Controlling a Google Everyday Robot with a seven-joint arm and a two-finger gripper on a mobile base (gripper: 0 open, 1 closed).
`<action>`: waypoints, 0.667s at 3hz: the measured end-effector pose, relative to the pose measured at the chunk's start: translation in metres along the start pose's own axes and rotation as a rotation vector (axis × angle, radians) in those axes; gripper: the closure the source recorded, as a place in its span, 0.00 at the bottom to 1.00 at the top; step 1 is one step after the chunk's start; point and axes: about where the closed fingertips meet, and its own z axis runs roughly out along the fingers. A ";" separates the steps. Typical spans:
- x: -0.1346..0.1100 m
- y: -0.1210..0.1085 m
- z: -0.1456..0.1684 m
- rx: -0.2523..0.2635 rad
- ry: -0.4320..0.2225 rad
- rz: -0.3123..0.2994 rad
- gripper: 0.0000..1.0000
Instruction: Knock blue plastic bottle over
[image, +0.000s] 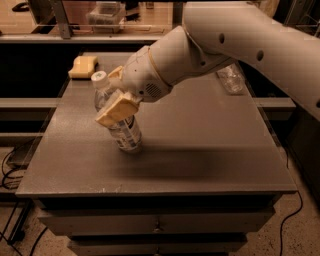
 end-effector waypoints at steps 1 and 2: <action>-0.003 -0.017 -0.025 0.051 0.064 -0.031 0.87; -0.006 -0.036 -0.056 0.116 0.173 -0.083 1.00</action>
Offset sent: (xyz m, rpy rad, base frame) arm 0.0650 -0.0765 0.0728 -0.2902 -0.2891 -0.1427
